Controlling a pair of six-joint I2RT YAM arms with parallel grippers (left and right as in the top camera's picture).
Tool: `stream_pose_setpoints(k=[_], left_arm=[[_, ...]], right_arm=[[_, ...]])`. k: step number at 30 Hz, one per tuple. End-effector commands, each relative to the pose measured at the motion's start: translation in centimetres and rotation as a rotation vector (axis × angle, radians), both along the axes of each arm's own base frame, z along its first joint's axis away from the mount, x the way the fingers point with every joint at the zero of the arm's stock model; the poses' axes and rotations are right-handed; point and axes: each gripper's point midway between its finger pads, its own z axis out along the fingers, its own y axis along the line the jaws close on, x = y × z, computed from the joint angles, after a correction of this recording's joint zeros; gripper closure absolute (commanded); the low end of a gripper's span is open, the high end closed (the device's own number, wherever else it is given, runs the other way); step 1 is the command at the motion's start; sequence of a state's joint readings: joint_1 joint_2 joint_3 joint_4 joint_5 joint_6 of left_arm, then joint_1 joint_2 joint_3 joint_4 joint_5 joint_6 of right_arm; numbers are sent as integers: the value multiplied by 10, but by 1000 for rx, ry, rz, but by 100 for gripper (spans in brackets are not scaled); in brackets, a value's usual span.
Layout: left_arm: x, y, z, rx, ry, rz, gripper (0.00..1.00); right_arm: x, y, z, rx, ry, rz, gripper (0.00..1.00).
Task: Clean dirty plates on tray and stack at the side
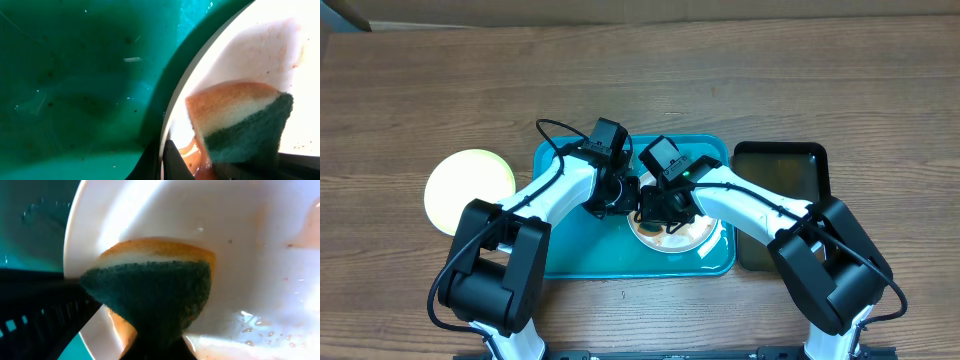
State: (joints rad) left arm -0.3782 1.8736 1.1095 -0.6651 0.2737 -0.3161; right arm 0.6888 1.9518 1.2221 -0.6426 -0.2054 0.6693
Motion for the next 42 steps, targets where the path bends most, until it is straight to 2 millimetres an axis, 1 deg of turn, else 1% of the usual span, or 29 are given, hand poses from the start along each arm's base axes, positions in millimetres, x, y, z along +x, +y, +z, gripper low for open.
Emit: stream_pose_setpoints(k=[1, 5, 9, 11, 13, 19, 21, 23, 26, 29, 30, 31, 34, 37, 40, 42], left_arm=[[-14, 9, -17, 59, 50, 3, 96], [-14, 9, -17, 59, 50, 3, 96], [-14, 9, -17, 59, 50, 3, 96], [-14, 9, -17, 59, 49, 3, 96], [-14, 9, -17, 59, 50, 3, 96], [-14, 10, -17, 59, 48, 4, 96], [-11, 14, -17, 73, 41, 11, 96], [-7, 20, -15, 100, 30, 21, 96], [6, 33, 1, 151, -20, 57, 96], [19, 43, 23, 197, -105, 82, 96], [28, 52, 40, 236, -176, 103, 96], [32, 58, 50, 262, -215, 123, 96], [40, 71, 76, 312, -312, 161, 96], [45, 85, 98, 369, -391, 194, 96], [48, 97, 116, 434, -458, 222, 96], [49, 103, 127, 477, -501, 236, 96]], right_arm=[[15, -35, -24, -155, -46, -108, 96], [30, -58, -23, -167, -36, -174, 96], [32, -86, -24, -189, 24, -200, 96], [26, -97, -25, -201, 71, -201, 96], [14, -107, -26, -227, 125, -190, 96], [-22, -122, -24, -314, 251, -153, 96], [-26, -124, -22, -320, 268, -152, 96], [-23, -122, -16, -303, 249, -147, 96], [-7, -116, 14, -235, 138, -141, 96], [8, -113, 53, -159, 18, -166, 96], [15, -116, 78, -117, -51, -187, 96], [17, -121, 92, -99, -86, -204, 96], [20, -137, 117, -71, -140, -255, 96], [18, -157, 126, -81, -139, -296, 96], [14, -179, 122, -124, -106, -312, 96], [11, -197, 116, -176, -87, -323, 96]])
